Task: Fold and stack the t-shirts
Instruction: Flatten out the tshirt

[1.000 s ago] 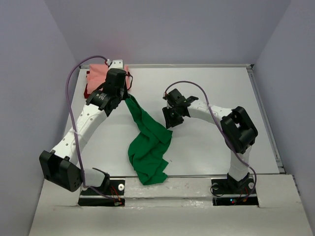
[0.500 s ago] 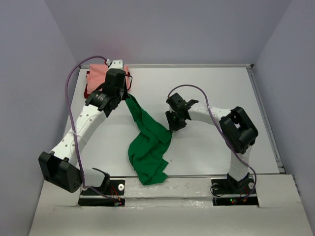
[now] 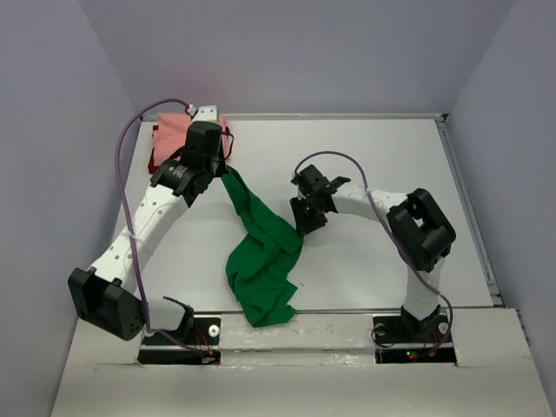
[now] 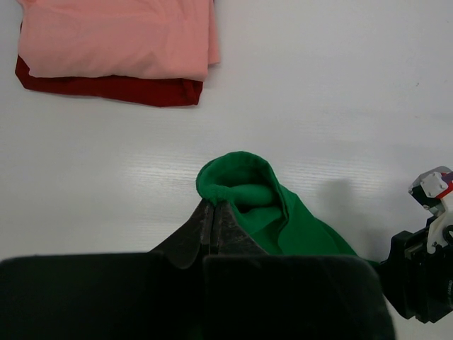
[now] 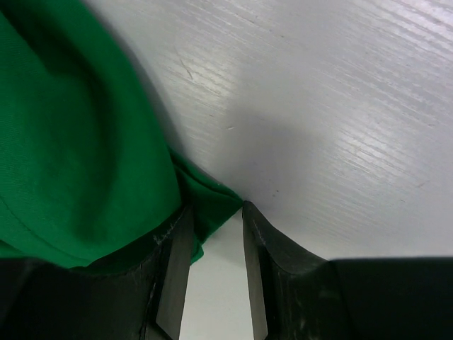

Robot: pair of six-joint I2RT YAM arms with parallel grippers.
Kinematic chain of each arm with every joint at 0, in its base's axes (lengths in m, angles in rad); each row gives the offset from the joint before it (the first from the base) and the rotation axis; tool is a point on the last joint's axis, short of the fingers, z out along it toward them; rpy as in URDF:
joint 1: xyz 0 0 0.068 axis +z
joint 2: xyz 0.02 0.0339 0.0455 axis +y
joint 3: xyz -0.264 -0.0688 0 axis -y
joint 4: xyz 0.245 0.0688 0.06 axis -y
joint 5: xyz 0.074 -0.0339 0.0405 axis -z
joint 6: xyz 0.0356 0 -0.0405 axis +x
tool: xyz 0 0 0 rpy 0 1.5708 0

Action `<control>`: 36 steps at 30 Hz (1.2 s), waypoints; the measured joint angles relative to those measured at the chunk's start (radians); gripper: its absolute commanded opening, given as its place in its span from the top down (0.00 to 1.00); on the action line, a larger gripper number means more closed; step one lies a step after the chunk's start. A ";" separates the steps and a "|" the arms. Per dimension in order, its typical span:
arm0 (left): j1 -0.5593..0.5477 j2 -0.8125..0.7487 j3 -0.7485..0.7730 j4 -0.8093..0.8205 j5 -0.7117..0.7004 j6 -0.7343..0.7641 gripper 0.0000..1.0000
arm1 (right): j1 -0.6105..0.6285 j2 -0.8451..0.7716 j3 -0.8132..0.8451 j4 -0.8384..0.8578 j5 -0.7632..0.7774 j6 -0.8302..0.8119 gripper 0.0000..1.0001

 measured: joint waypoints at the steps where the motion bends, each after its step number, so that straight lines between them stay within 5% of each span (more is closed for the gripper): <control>1: 0.000 0.000 0.000 0.000 0.000 0.000 1.00 | 0.000 0.002 0.000 0.002 -0.007 0.000 0.60; 8: 0.000 0.000 0.000 0.000 0.000 0.000 1.00 | 0.010 0.010 0.006 0.013 -0.043 0.000 0.66; 11: 0.000 0.000 0.000 0.000 0.000 0.003 1.00 | 0.013 0.015 0.006 0.021 -0.051 -0.002 0.92; 15: 0.000 -0.010 0.000 -0.001 -0.001 0.007 1.00 | 0.014 0.024 0.007 0.027 -0.053 0.008 1.00; 22: 0.000 -0.016 -0.002 0.000 0.002 0.007 1.00 | 0.035 0.020 0.007 0.028 0.053 0.068 1.00; 29: 0.000 -0.018 -0.043 0.013 0.003 0.006 1.00 | 0.050 -0.010 0.009 -0.014 0.430 0.132 1.00; 36: 0.000 -0.018 -0.059 0.014 0.015 -0.001 1.00 | -0.256 -0.153 0.327 -0.133 0.604 -0.023 1.00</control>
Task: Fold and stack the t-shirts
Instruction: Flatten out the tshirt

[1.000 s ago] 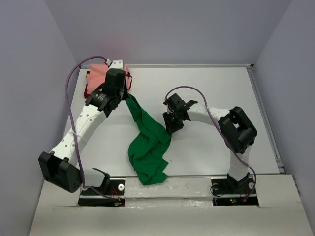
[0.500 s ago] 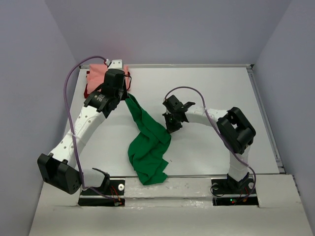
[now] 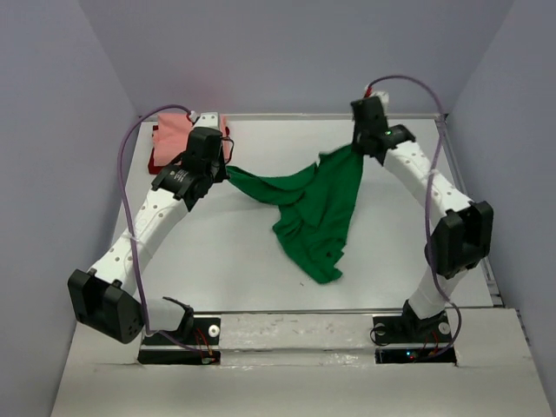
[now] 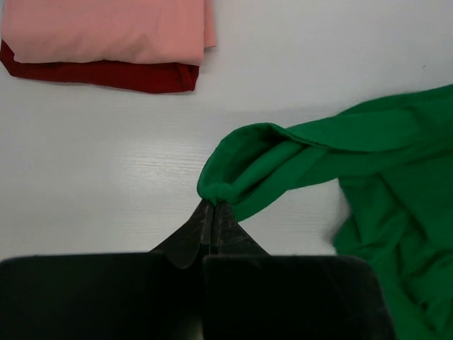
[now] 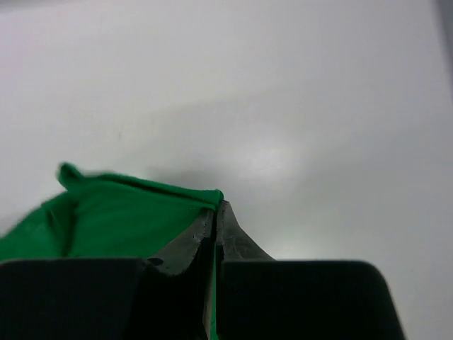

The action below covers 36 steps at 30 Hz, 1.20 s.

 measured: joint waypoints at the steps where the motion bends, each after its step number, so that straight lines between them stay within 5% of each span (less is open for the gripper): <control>1: 0.000 0.000 0.000 0.000 0.003 -0.001 1.00 | -0.048 -0.015 0.069 0.008 0.016 -0.023 1.00; 6: 0.000 0.000 0.002 0.004 0.034 -0.014 1.00 | -0.157 -0.041 0.445 -0.053 0.000 -0.163 1.00; 10: -0.003 -0.002 0.027 0.003 0.075 -0.018 1.00 | -0.154 -0.045 0.581 -0.143 -0.029 -0.204 1.00; 16: -0.003 -0.108 0.034 -0.004 0.116 -0.019 1.00 | -0.126 -0.179 0.558 -0.233 -0.024 -0.220 1.00; 24: -0.105 -0.293 0.125 -0.119 0.071 -0.058 1.00 | 0.094 -0.474 0.576 -0.309 0.251 -0.245 1.00; 31: -0.153 -0.235 0.290 -0.196 -0.122 -0.043 1.00 | 0.097 -0.610 0.536 -0.227 0.397 -0.336 1.00; 36: -0.085 -0.071 0.427 -0.173 -0.134 -0.019 1.00 | 0.063 -0.471 0.581 -0.121 0.422 -0.440 1.00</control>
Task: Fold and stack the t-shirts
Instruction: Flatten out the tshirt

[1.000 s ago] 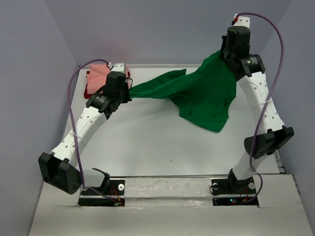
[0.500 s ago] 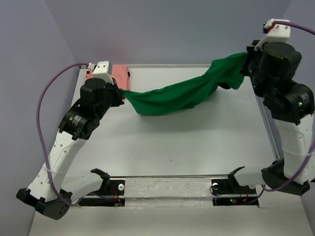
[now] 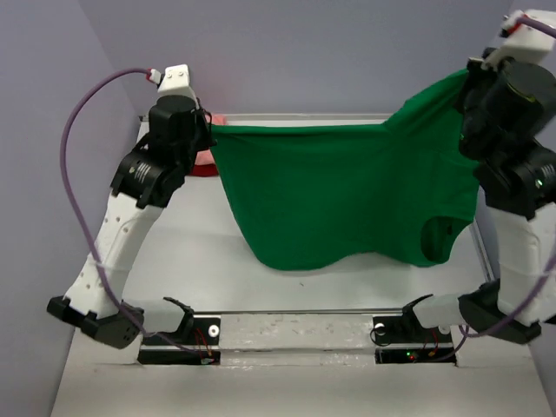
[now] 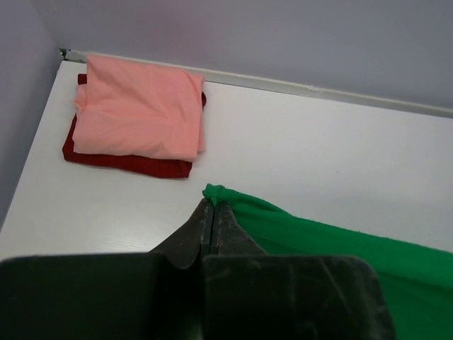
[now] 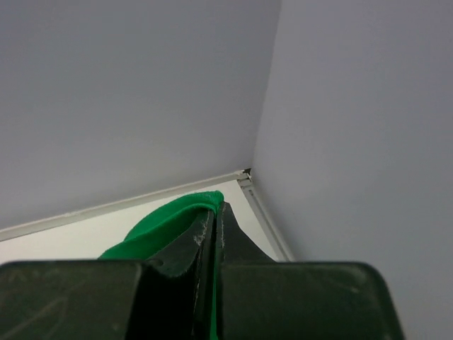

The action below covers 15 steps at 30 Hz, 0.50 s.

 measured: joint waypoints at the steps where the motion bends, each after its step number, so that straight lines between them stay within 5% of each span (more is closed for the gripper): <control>1: 0.022 0.032 0.012 0.006 0.009 0.005 1.00 | -0.042 0.063 0.030 0.014 -0.042 -0.011 1.00; 9: 0.200 0.422 0.220 -0.004 0.106 0.037 1.00 | -0.340 0.512 0.231 0.008 -0.339 -0.016 1.00; 15: 0.202 0.542 0.437 -0.036 0.150 0.060 1.00 | -0.388 0.572 0.264 -0.023 -0.450 -0.016 1.00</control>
